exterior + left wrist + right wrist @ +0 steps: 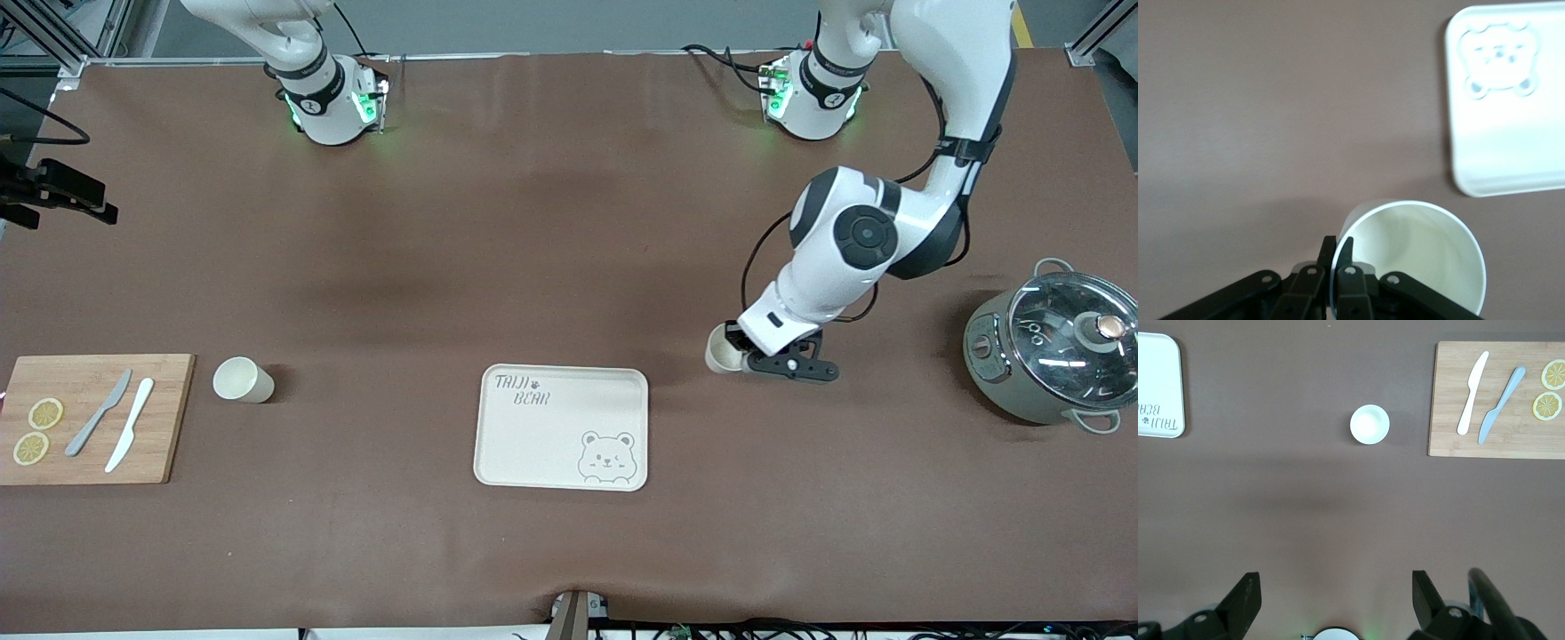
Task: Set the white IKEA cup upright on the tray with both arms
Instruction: 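Carry the held cup with the left gripper over the bear tray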
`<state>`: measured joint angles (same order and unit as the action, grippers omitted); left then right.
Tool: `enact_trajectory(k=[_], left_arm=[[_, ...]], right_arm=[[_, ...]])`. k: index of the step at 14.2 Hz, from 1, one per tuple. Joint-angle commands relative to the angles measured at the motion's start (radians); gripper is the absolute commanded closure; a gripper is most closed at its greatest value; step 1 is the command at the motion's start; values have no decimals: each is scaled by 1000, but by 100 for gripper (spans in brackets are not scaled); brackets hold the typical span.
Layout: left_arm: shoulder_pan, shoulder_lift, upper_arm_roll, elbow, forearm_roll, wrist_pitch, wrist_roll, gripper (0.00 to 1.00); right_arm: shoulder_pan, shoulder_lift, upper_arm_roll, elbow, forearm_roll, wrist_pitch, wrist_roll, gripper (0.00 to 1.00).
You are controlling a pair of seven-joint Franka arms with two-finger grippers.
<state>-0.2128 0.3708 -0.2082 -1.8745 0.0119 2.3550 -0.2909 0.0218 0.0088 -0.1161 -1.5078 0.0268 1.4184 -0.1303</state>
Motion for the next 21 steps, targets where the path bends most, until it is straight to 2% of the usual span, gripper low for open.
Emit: enact_trajectory(k=[1,4,10,21], left_arm=[[-66,100,4,148,6,-54,-89,100],[-140,196,10,259,11,-56,-175,100],[-217,298,15,362,62,-56,-278,100],[-241,375,29,431,155,-42,-327,100]], right_arm=[[-6,13,4,15,-15,-6,1,0],[-6,26,4,15,-19,-6,1,0],[-8,77,3,15,-18,8,0,0],[-10,223,4,15,-1,163,12,0]])
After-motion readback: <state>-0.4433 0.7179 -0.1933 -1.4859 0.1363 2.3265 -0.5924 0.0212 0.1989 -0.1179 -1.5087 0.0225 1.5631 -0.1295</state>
